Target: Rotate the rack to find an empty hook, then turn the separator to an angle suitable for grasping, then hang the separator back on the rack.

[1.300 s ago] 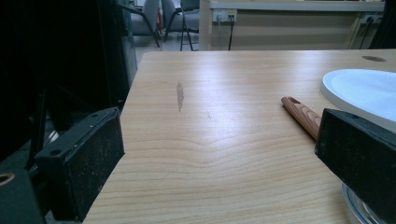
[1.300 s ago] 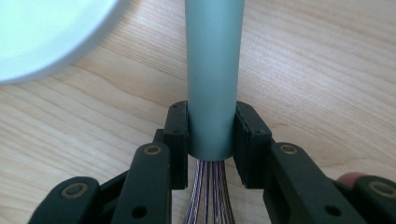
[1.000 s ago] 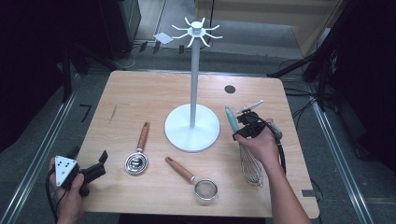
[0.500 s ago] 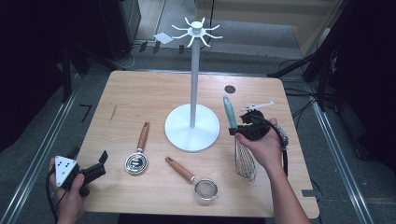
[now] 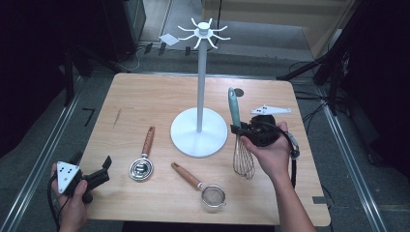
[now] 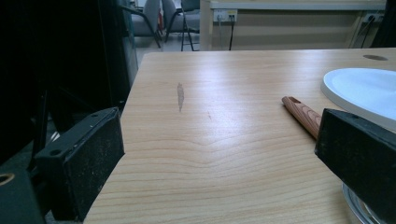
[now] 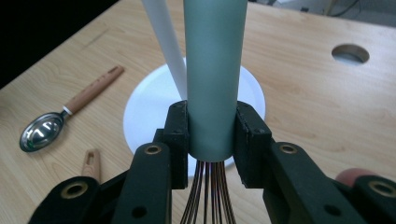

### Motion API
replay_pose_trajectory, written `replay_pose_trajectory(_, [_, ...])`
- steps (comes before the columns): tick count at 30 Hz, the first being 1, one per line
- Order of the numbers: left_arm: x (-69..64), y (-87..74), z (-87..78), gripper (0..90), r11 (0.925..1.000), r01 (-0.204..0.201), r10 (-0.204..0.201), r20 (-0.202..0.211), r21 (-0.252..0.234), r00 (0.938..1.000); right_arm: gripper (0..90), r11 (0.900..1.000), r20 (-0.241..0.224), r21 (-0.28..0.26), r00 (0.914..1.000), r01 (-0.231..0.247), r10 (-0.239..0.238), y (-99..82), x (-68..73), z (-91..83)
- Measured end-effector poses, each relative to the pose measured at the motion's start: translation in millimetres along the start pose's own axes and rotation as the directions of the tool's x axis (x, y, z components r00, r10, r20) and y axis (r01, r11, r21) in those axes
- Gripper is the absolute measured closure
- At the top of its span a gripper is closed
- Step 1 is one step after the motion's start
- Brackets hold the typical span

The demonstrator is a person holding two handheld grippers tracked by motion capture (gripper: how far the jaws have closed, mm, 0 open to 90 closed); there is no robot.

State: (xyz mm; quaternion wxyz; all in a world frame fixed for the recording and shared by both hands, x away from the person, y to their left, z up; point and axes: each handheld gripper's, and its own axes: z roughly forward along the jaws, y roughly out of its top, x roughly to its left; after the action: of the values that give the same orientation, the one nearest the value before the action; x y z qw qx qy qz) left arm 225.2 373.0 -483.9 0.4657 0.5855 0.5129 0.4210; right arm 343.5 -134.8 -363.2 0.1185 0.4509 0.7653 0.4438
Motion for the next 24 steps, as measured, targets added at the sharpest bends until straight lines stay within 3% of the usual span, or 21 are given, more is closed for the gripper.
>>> replay_pose_trajectory(15, [0.3, 0.1, -0.2, 1.4, 1.0, 0.001, -0.001, 0.0, 0.002, 1.0, 71.4, 0.9855, -0.057, -0.162, 0.9965, 0.052, -0.062, 9.2, 22.8, -11.3])
replay_pose_trajectory(24, [0.3, 0.1, -0.1, 1.4, 1.0, 0.001, -0.001, -0.001, 0.002, 1.0, 71.4, 0.9726, -0.074, -0.216, 0.9918, 0.086, -0.104, 15.8, 37.1, -16.1])
